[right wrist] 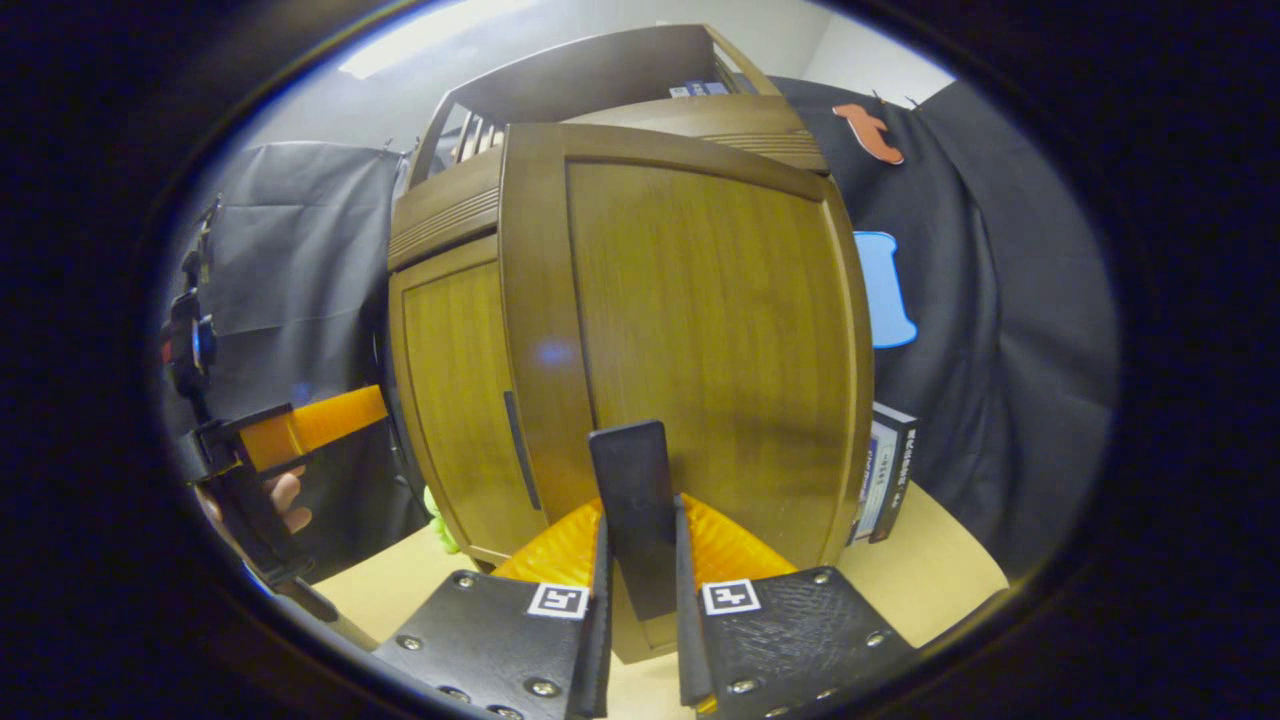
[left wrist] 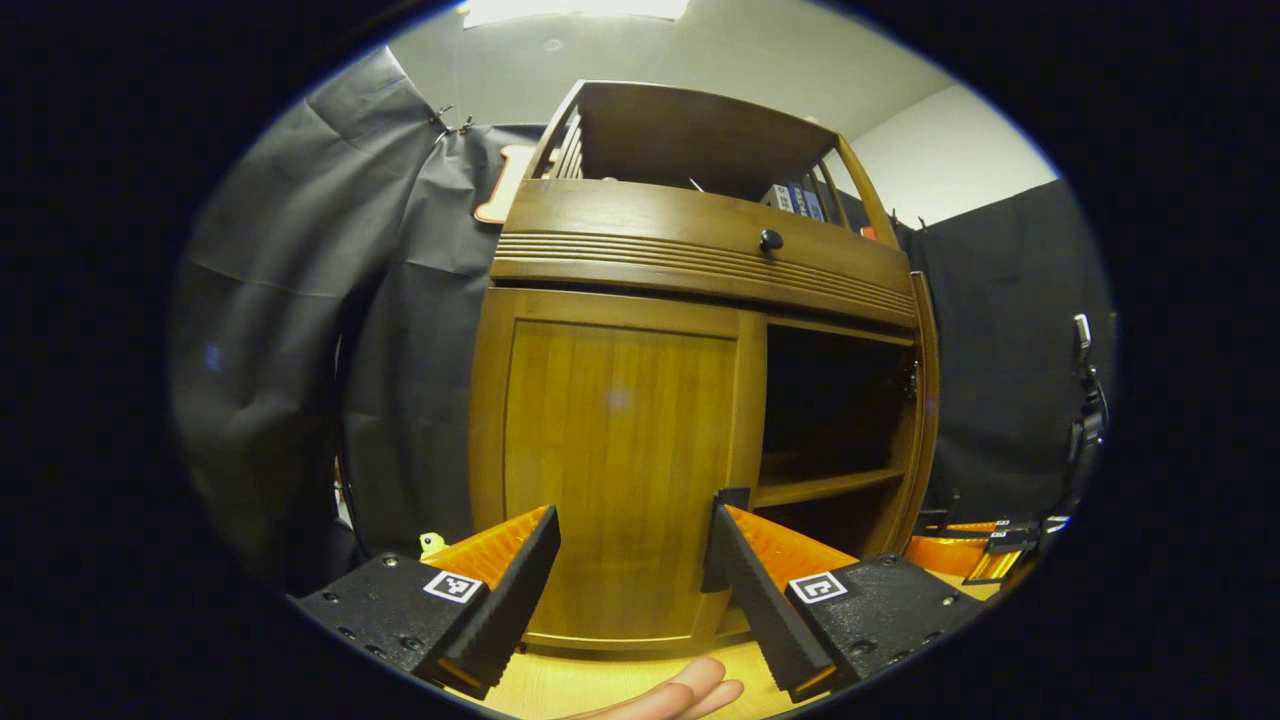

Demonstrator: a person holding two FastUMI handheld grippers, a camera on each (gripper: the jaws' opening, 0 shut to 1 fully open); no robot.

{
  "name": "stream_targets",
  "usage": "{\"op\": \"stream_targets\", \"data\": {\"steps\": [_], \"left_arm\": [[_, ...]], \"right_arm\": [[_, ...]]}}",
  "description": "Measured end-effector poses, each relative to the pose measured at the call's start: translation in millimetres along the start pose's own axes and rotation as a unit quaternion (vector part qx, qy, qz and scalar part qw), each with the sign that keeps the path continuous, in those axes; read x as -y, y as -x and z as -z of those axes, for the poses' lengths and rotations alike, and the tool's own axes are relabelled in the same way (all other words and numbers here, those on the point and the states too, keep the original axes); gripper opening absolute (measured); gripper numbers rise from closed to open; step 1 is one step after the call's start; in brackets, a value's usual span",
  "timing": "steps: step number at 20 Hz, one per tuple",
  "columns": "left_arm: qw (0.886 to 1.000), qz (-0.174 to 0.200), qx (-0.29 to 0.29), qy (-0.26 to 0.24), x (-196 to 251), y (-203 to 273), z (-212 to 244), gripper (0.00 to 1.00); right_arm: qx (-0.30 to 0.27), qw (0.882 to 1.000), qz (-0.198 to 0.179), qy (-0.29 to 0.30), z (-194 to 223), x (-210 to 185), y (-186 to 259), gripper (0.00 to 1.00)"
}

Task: Open the right door of the double-door shoe cabinet with the right hand, and open the left door with the left hand.

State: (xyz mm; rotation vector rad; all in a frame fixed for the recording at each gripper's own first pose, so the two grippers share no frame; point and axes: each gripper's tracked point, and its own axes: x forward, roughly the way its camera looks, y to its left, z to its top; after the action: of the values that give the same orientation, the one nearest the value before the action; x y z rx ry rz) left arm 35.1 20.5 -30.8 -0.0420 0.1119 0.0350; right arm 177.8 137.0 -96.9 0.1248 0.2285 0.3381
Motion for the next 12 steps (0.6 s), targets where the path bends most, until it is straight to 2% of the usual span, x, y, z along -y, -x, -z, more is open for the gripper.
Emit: {"op": "stream_targets", "data": {"steps": [1,2,3,5,6,9,11,12], "left_arm": [[1.0,0.002,-0.001,0.001,1,0,1,0.99],[1.0,0.003,0.0,0.002,2,0,0,0.92],[1.0,0.002,0.001,0.001,2,1,-1,0.96],[1.0,0.0,0.003,0.001,3,2,0,0.95],[1.0,0.002,0.004,0.001,4,2,-1,0.96],[1.0,0.005,0.006,-0.001,6,4,-2,0.96],[1.0,0.007,0.007,-0.003,8,5,-2,0.92],[1.0,0.008,0.008,-0.005,10,4,-2,0.92]], "right_arm": [[-0.001,1.0,0.002,0.003,0,0,0,0.27],[-0.001,1.0,0.005,0.005,0,1,0,0.27],[-0.002,1.0,0.01,0.007,0,1,1,0.27],[0.0,1.0,0.019,0.015,0,3,0,0.24],[0.0,1.0,0.022,0.019,0,4,1,0.27],[-0.001,0.999,0.032,0.018,-1,4,2,0.27],[-0.003,0.999,0.042,0.017,-2,6,2,0.27],[0.001,0.999,0.047,0.013,-11,6,9,0.21]]}}
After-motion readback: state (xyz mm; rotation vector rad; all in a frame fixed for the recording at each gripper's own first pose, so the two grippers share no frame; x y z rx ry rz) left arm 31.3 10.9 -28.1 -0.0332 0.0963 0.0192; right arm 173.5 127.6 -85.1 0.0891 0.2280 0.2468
